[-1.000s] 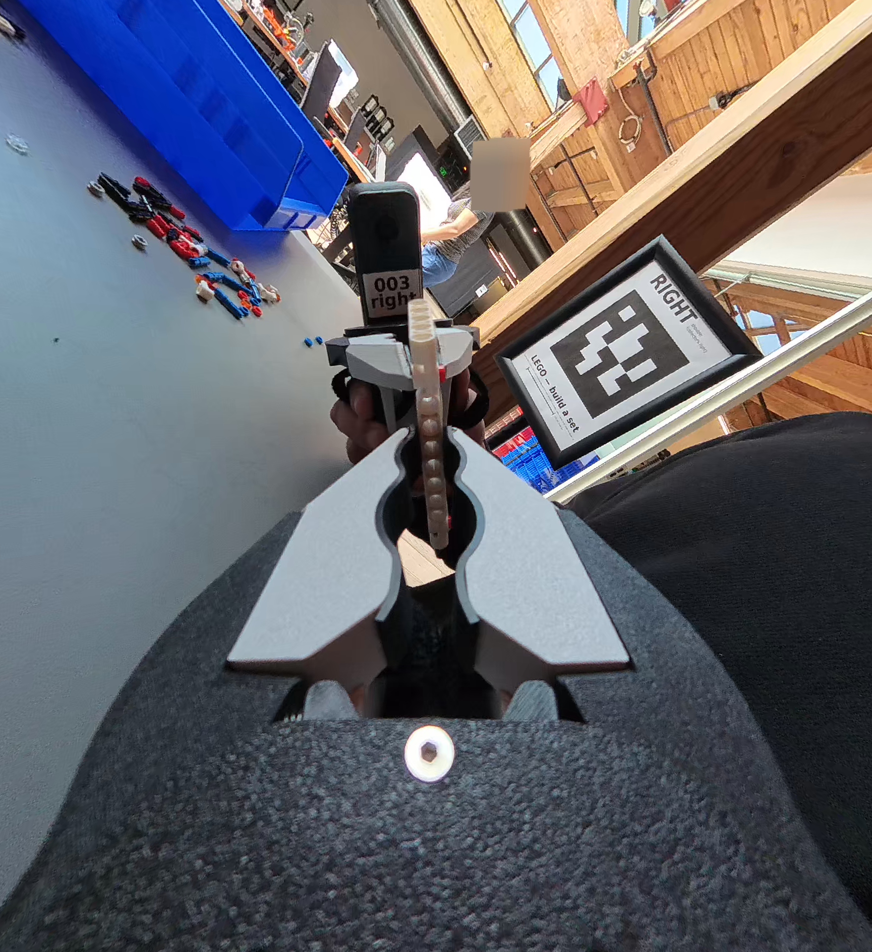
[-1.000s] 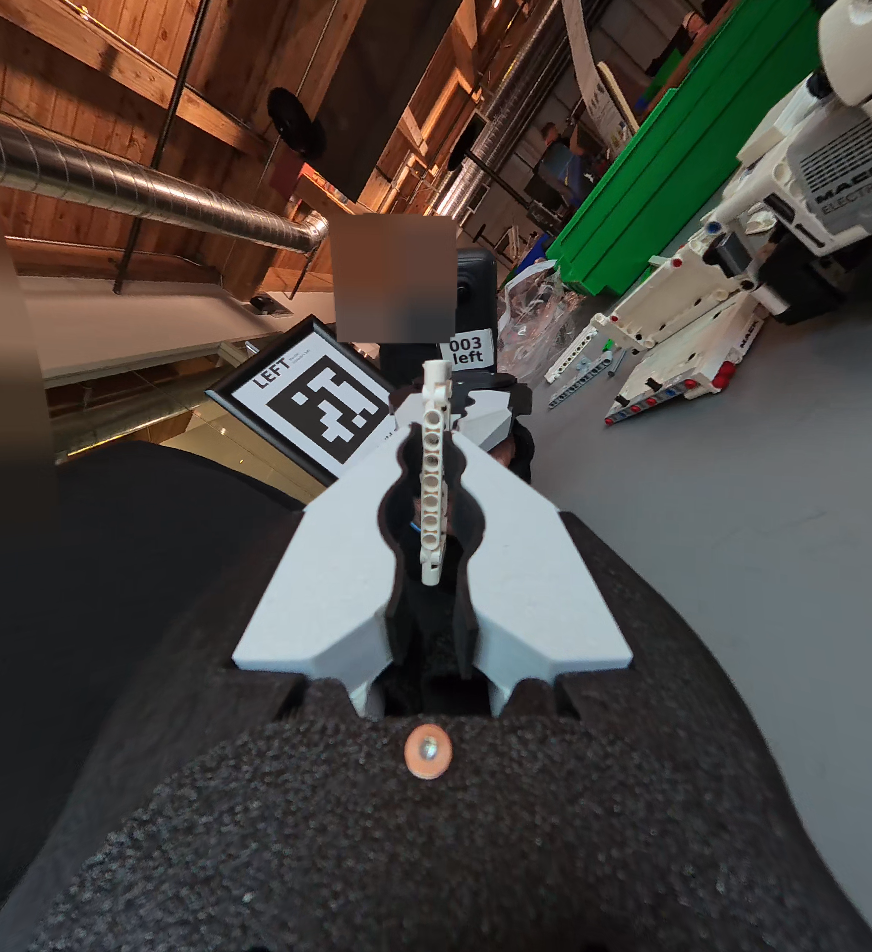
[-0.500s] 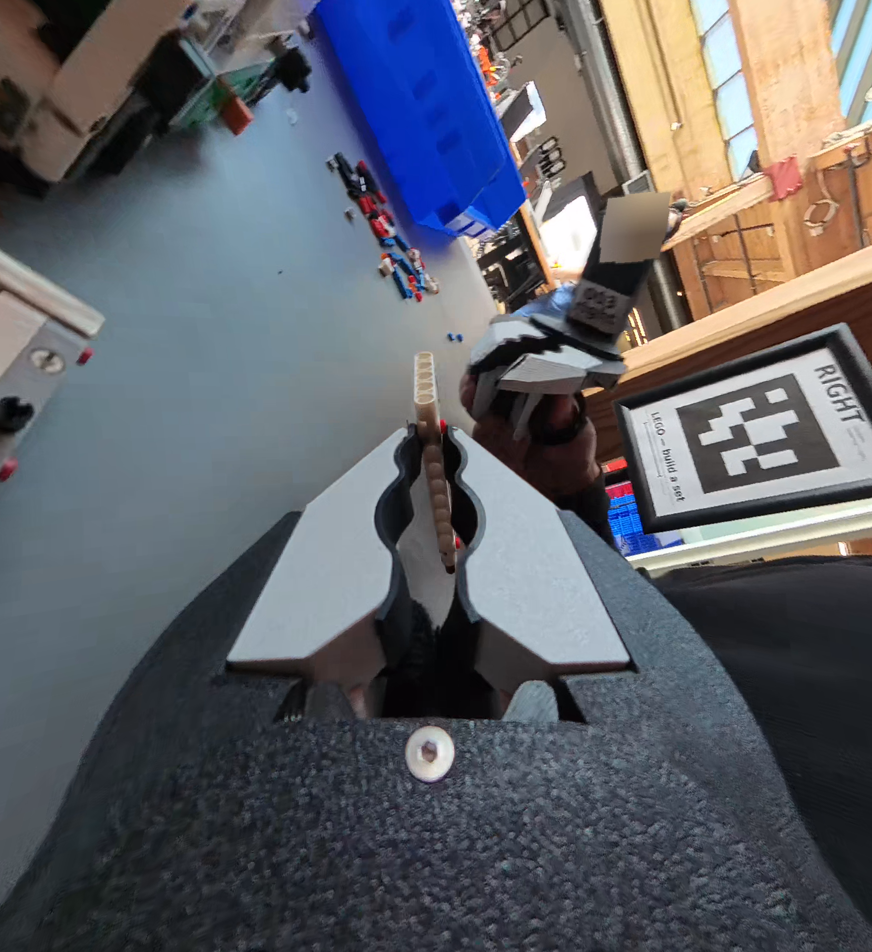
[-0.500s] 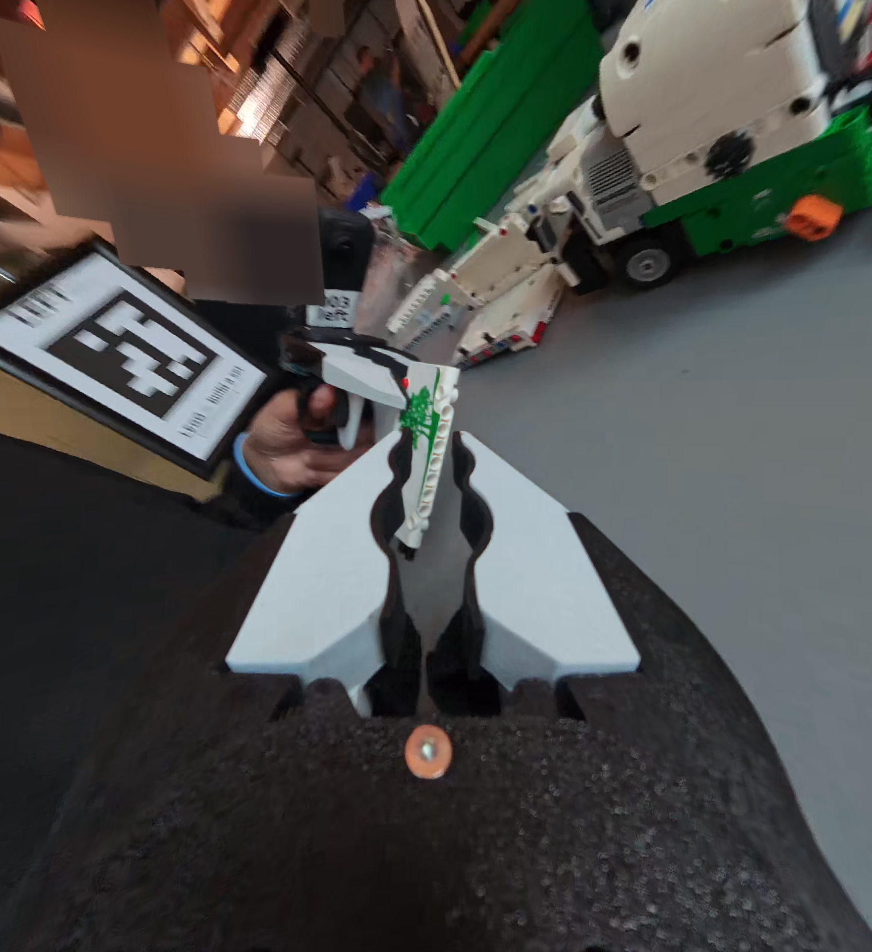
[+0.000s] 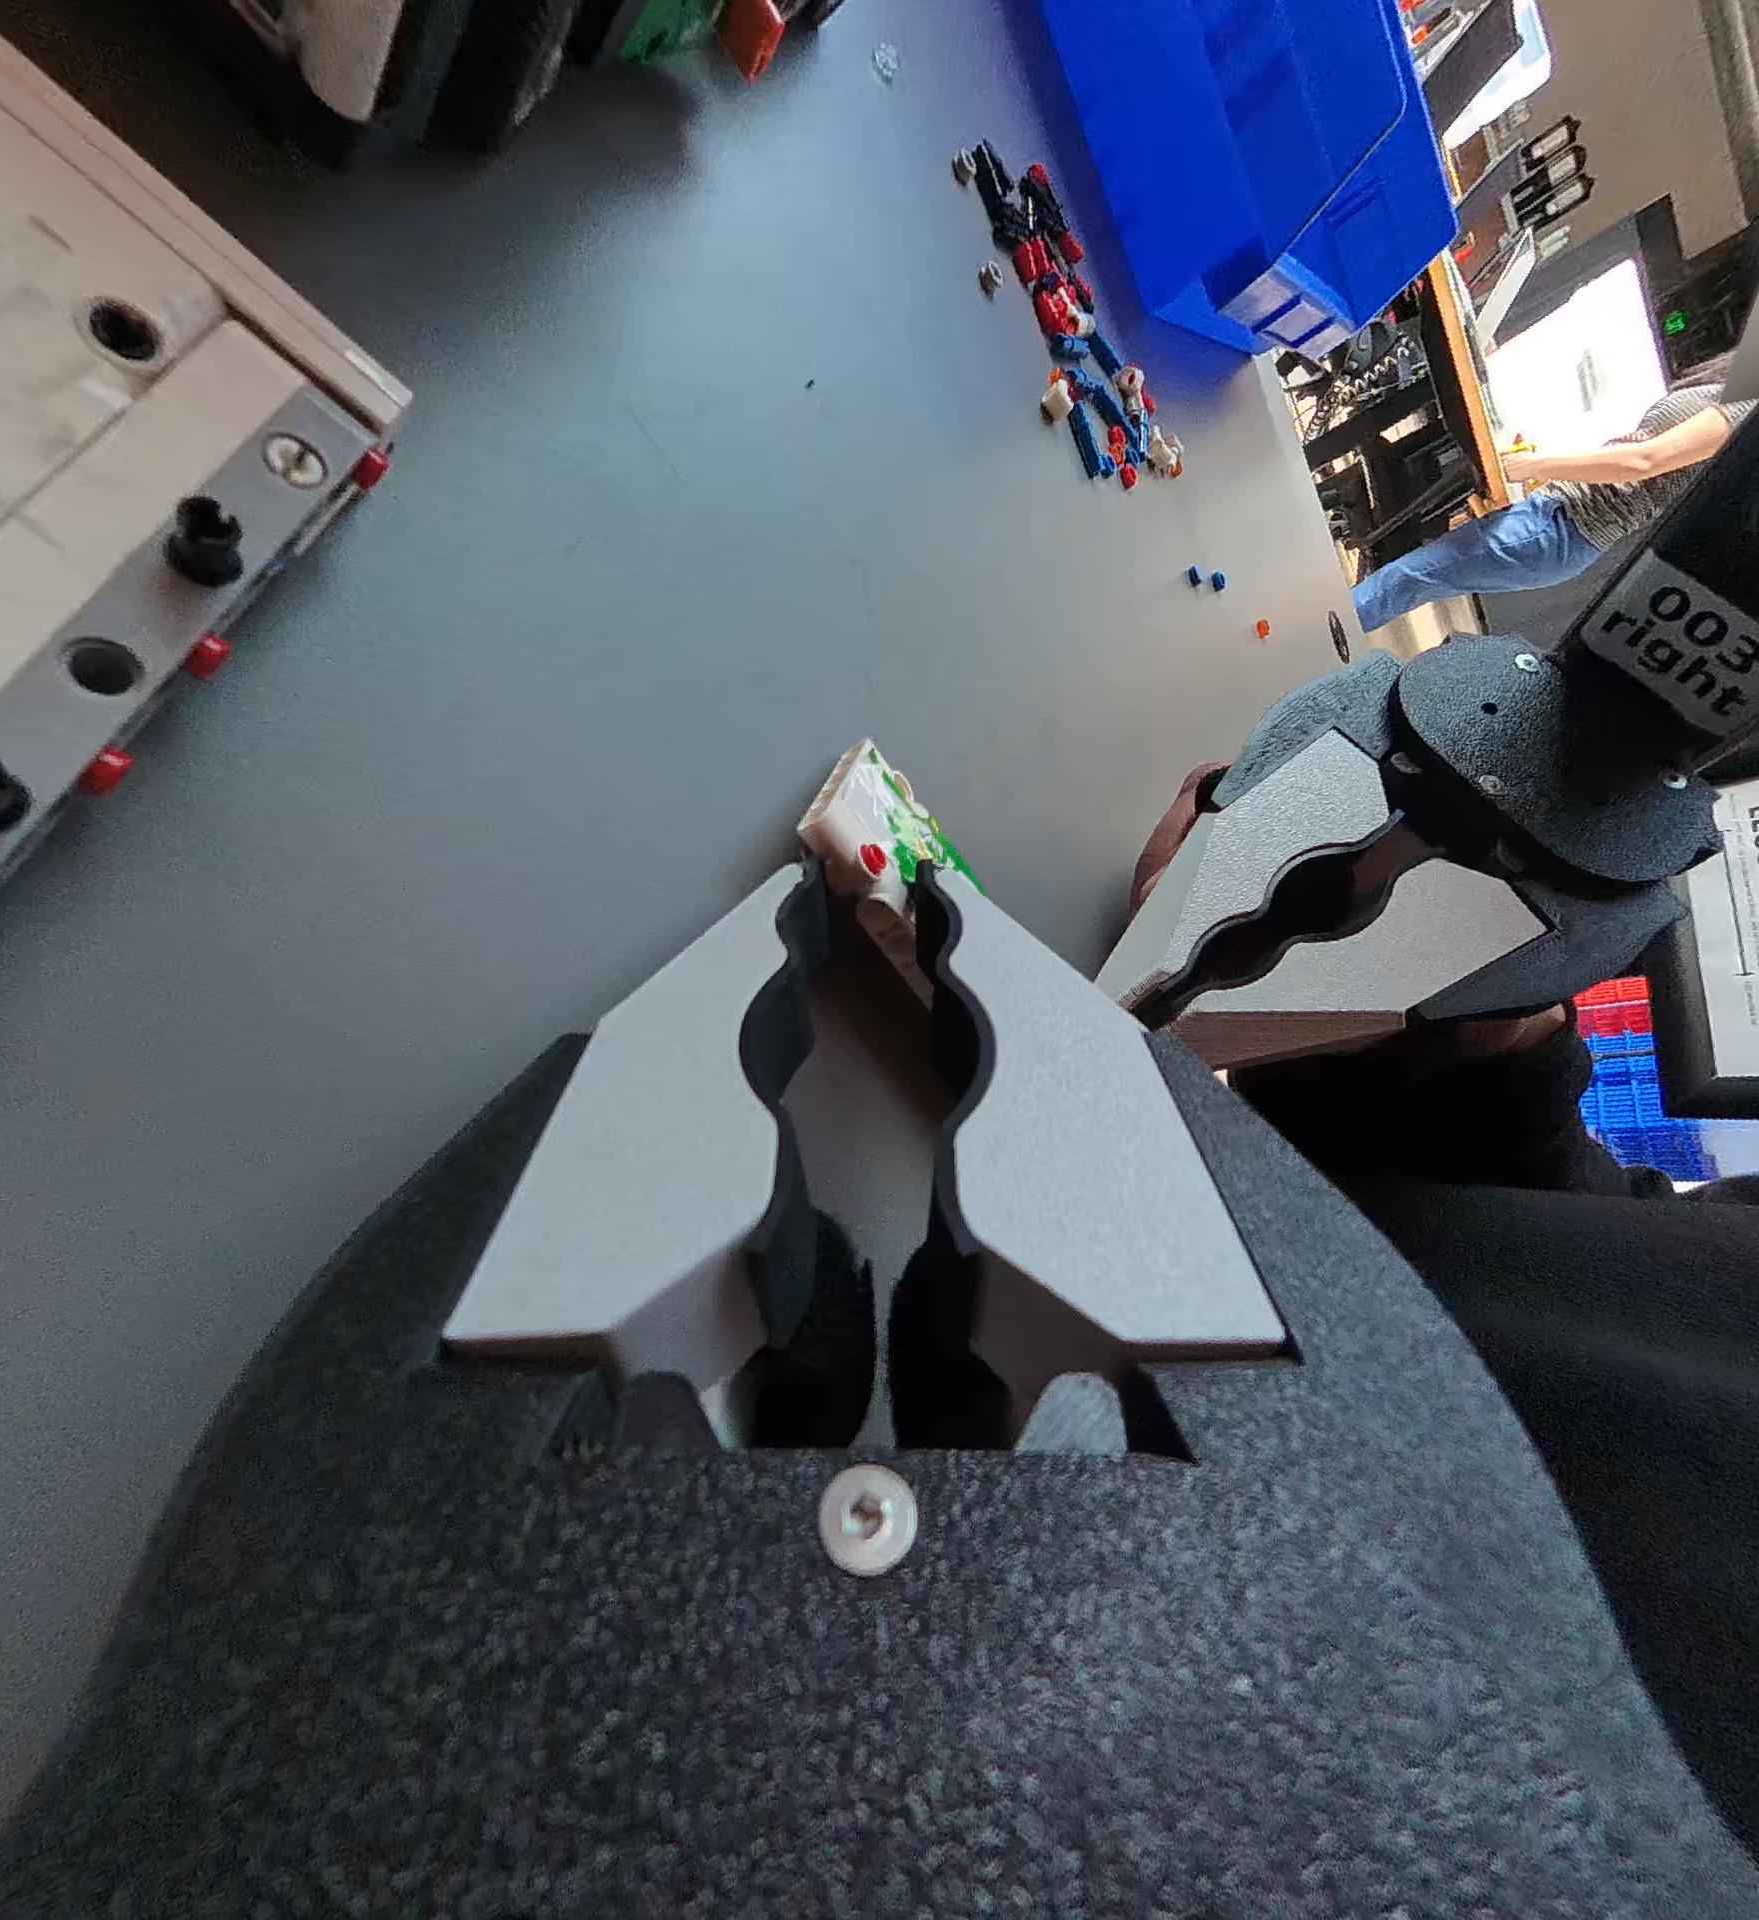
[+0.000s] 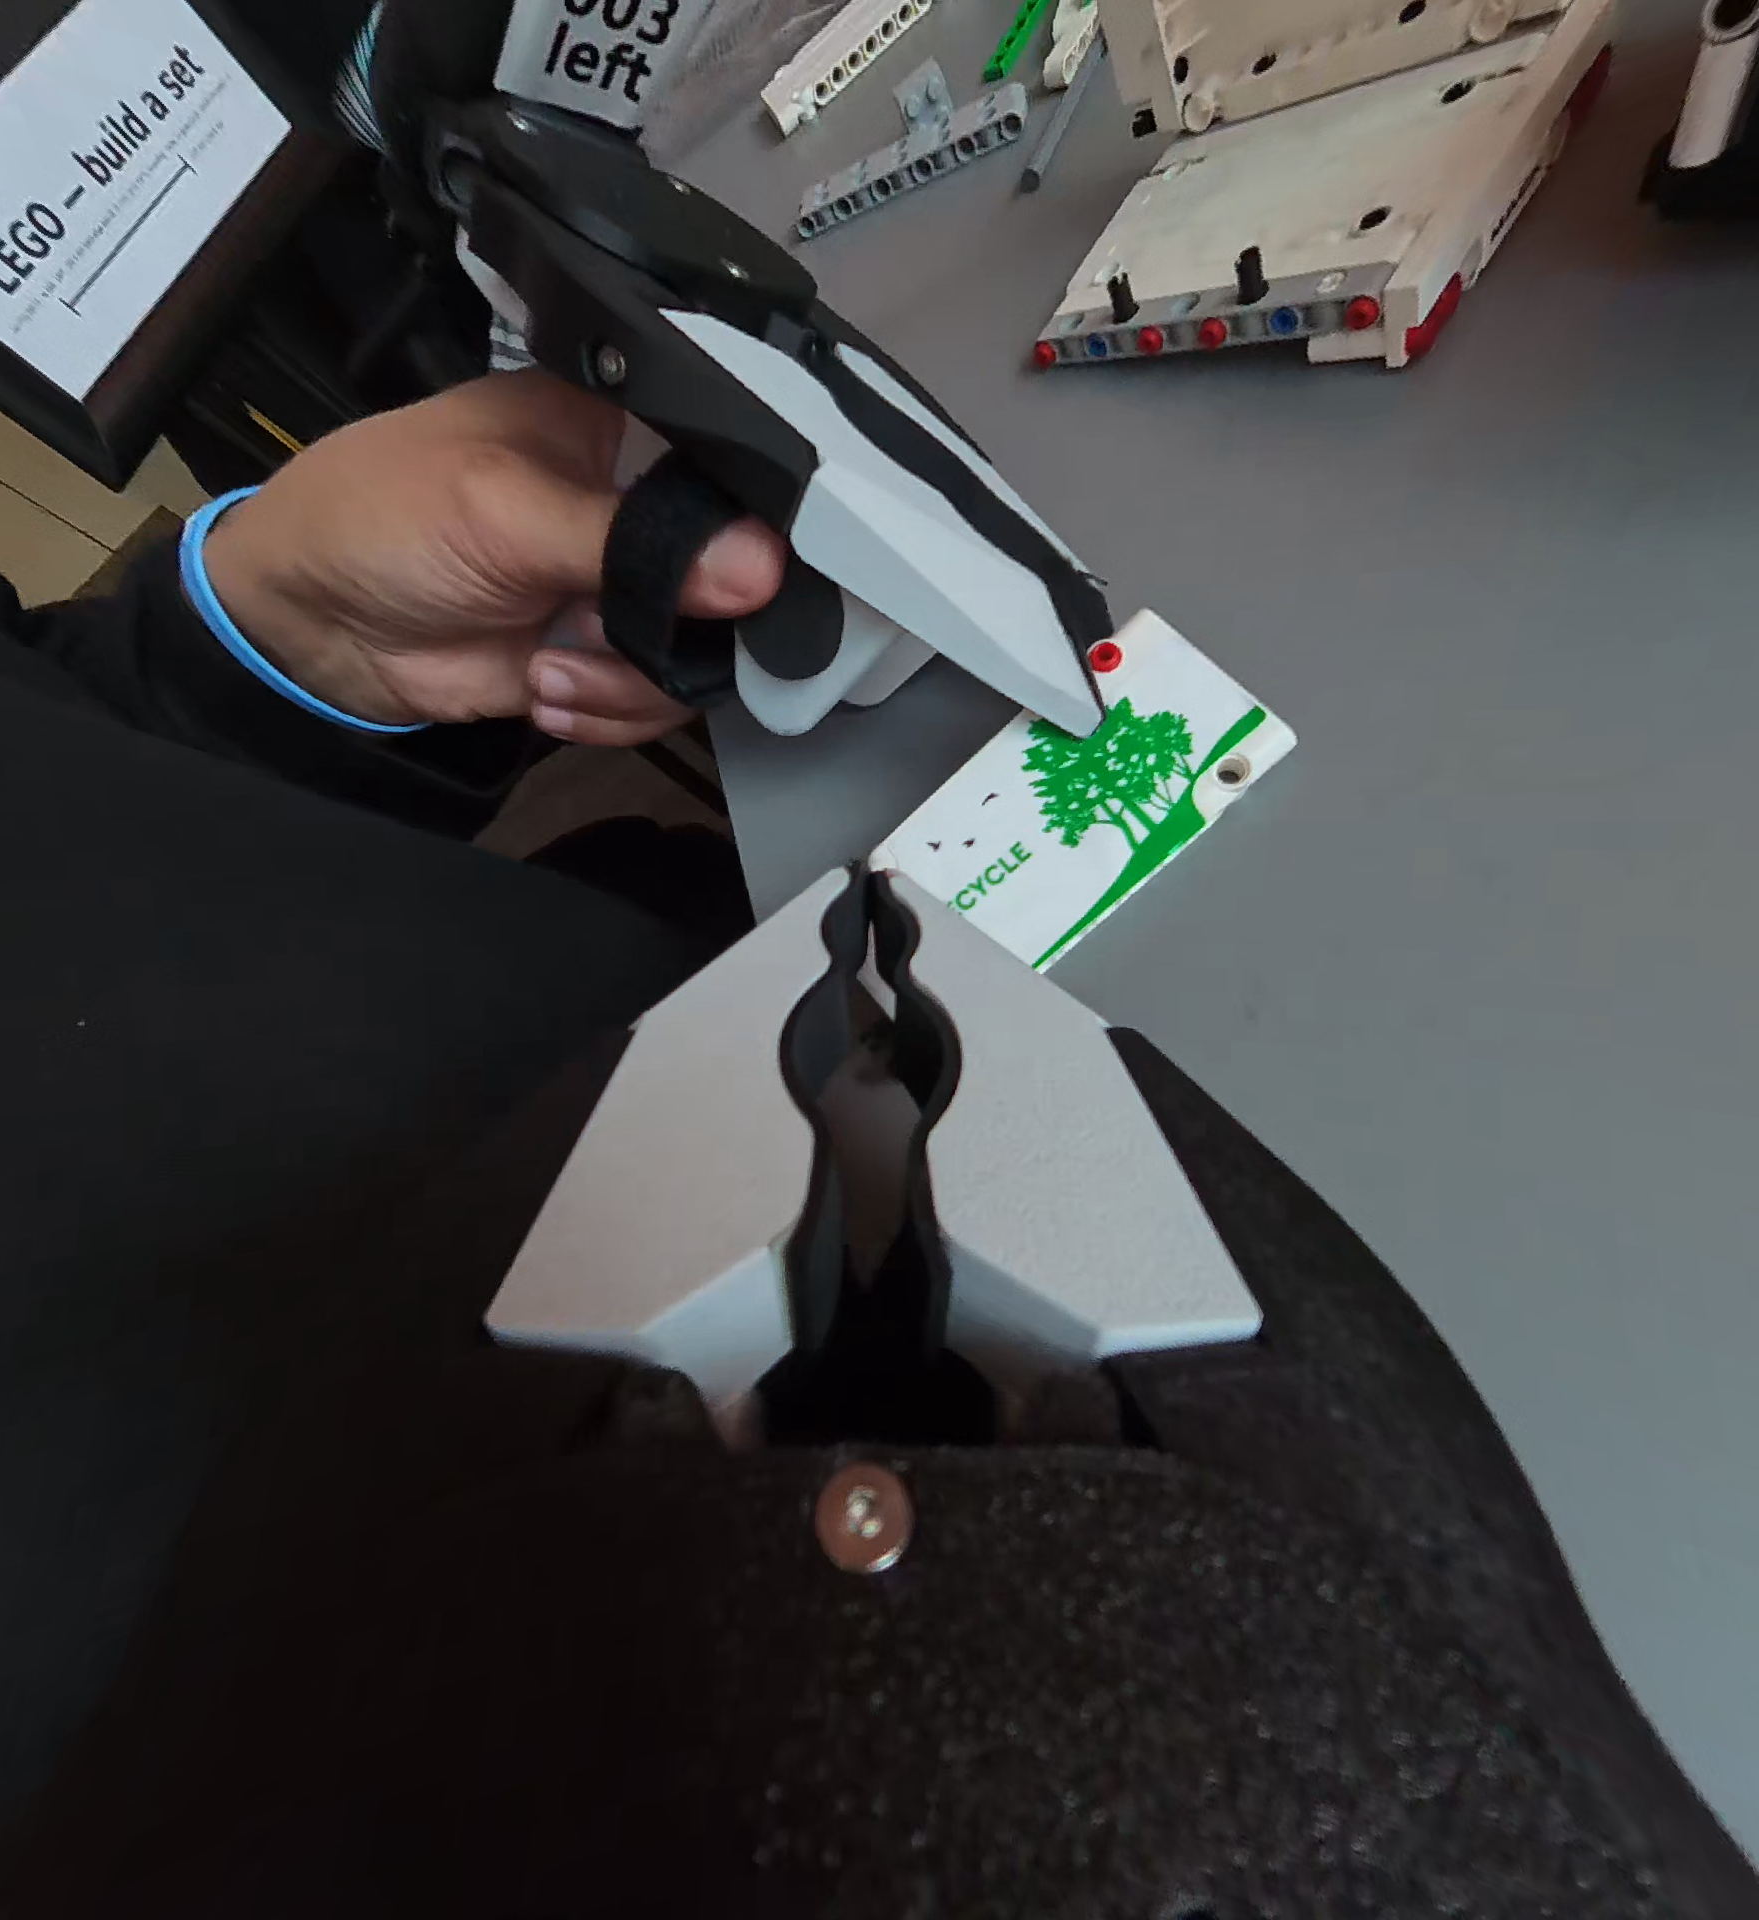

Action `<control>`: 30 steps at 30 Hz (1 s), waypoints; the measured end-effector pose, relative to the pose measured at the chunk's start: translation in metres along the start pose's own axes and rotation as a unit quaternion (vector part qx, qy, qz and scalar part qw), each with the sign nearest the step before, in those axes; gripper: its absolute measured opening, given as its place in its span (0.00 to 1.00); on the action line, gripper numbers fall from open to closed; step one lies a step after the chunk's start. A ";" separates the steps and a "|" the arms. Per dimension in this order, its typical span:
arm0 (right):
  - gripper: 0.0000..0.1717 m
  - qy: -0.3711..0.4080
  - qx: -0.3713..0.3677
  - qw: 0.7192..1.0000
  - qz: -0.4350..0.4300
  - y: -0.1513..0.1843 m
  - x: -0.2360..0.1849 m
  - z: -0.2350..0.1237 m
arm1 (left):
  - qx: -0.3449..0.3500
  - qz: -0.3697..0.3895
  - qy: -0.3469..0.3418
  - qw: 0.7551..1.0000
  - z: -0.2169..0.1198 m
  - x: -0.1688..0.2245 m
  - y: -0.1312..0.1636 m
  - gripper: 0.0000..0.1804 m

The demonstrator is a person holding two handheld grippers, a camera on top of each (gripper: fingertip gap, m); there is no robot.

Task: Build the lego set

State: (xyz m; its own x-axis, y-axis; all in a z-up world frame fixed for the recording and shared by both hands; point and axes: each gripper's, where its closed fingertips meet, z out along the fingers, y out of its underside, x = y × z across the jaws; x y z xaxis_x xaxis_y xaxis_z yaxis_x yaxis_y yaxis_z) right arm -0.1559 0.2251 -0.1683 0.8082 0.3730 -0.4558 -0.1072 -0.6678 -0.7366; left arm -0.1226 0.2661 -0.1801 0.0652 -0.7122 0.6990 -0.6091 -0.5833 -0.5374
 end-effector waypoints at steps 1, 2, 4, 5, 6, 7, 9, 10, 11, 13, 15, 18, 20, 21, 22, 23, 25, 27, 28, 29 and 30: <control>0.00 -0.003 -0.004 1.000 0.001 0.000 0.000 0.001 | 0.005 0.008 -0.002 1.000 -0.002 -0.001 -0.001 0.10; 0.00 -0.010 -0.006 1.000 0.006 -0.001 0.000 0.002 | 0.012 0.018 -0.003 1.000 -0.006 -0.001 -0.004 0.15; 0.00 -0.018 -0.003 1.000 0.013 -0.003 0.003 -0.002 | 0.021 0.056 -0.010 0.998 -0.017 -0.001 -0.005 0.23; 0.00 -0.021 0.002 1.000 0.012 -0.005 0.005 -0.006 | 0.020 0.087 -0.017 0.996 -0.023 0.000 -0.003 0.24; 0.00 -0.025 0.004 1.000 0.007 -0.007 0.008 -0.010 | 0.020 0.121 -0.027 0.992 -0.029 0.001 0.001 0.25; 0.00 -0.026 0.004 1.000 -0.003 -0.009 0.012 -0.015 | 0.025 0.159 -0.036 0.986 -0.034 0.004 0.005 0.28; 0.00 -0.033 -0.012 0.998 -0.053 -0.011 0.018 -0.020 | 0.034 0.238 -0.062 0.969 -0.039 0.011 0.014 0.31; 0.00 -0.036 -0.035 0.996 -0.080 -0.009 0.019 -0.018 | 0.027 0.270 -0.089 0.958 -0.038 0.011 0.019 0.33; 0.00 -0.044 -0.064 0.991 -0.109 -0.008 0.018 -0.015 | 0.018 0.295 -0.115 0.948 -0.034 0.009 0.023 0.32; 0.00 -0.056 -0.099 0.980 -0.162 -0.012 0.017 -0.006 | 0.003 0.321 -0.155 0.934 -0.026 0.005 0.029 0.30; 0.00 -0.081 -0.118 0.974 -0.176 -0.013 0.017 0.005 | -0.003 0.321 -0.161 0.933 -0.018 0.004 0.032 0.26; 0.00 -0.068 -0.142 0.968 -0.197 -0.006 0.023 0.016 | -0.001 0.322 -0.182 0.929 -0.024 -0.002 0.025 0.26; 0.00 -0.069 -0.140 0.970 -0.184 -0.004 0.016 0.021 | 0.009 0.321 -0.223 0.920 -0.037 -0.016 0.016 0.23; 0.00 -0.065 -0.137 0.974 -0.169 -0.005 0.013 0.023 | 0.014 0.313 -0.246 0.917 -0.044 -0.024 0.012 0.22; 0.00 -0.060 -0.135 0.976 -0.161 -0.005 0.010 0.026 | 0.018 0.306 -0.259 0.916 -0.049 -0.029 0.010 0.22; 0.00 -0.046 -0.132 0.976 -0.165 -0.006 0.009 0.028 | 0.024 0.301 -0.257 0.918 -0.051 -0.028 0.011 0.22; 0.00 -0.043 -0.099 0.979 -0.172 -0.017 0.001 0.025 | 0.053 0.291 -0.230 0.927 -0.051 -0.015 0.015 0.22; 0.00 -0.037 -0.055 0.985 -0.162 -0.034 0.001 0.016 | 0.080 0.279 -0.205 0.935 -0.048 0.000 0.023 0.28; 0.00 -0.023 -0.044 0.984 -0.172 -0.038 0.006 0.012 | 0.085 0.276 -0.198 0.937 -0.044 0.005 0.029 0.29; 0.00 -0.009 -0.040 0.979 -0.199 -0.038 0.012 0.009 | 0.090 0.275 -0.203 0.935 -0.040 0.007 0.032 0.29; 0.00 0.000 -0.037 0.969 -0.243 -0.036 0.015 0.008 | 0.096 0.278 -0.215 0.931 -0.037 0.006 0.034 0.29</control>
State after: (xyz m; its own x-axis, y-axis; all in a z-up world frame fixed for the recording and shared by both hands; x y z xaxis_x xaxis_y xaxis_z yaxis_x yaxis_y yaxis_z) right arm -0.1448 0.2603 -0.1524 0.7525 0.6554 -0.0645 0.3280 -0.4579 -0.8263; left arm -0.1718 0.2563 -0.1768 0.1182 -0.9914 0.0560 -0.4931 -0.1075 -0.8633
